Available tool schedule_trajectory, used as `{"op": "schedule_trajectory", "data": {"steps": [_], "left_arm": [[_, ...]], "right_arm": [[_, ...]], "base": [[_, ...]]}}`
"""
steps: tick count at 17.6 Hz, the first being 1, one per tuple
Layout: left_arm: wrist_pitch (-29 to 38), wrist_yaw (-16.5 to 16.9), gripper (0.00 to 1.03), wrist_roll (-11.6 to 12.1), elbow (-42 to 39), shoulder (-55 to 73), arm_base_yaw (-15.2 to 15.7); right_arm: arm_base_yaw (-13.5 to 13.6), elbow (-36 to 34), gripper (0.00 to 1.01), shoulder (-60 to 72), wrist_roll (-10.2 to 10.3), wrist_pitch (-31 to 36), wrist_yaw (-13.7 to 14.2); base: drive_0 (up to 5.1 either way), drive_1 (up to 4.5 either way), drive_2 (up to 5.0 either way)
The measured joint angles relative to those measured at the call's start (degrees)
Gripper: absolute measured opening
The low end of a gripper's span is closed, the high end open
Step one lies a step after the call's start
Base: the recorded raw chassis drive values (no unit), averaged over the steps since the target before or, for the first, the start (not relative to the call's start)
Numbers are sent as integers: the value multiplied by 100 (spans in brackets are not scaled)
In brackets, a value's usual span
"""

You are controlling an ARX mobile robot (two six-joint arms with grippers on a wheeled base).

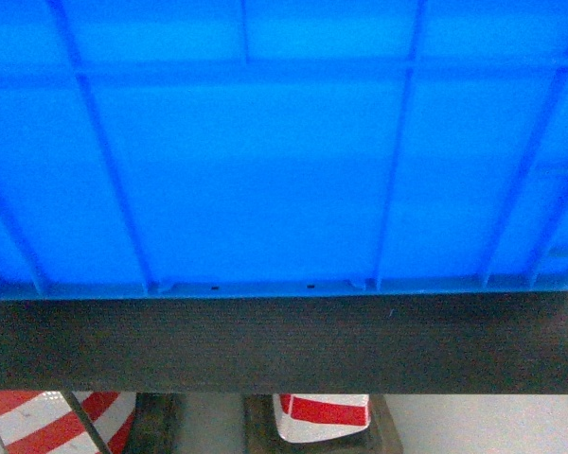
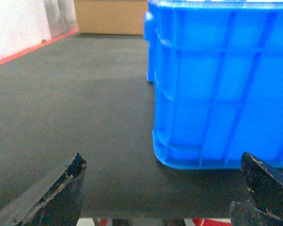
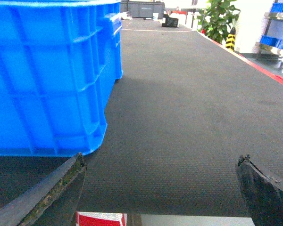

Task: Place box next to blue box on left shelf

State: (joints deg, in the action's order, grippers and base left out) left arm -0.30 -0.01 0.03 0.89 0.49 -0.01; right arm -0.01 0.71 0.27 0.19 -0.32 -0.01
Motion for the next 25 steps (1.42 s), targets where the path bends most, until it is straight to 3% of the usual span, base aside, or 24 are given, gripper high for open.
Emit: {"op": "schedule_trajectory", "data": {"steps": [25], "left_arm": [[4,-2,98,0,2,0,0]], "right_arm": [[0,0,98,0,-4,2,0]], "base": [[0,0,0]]}}
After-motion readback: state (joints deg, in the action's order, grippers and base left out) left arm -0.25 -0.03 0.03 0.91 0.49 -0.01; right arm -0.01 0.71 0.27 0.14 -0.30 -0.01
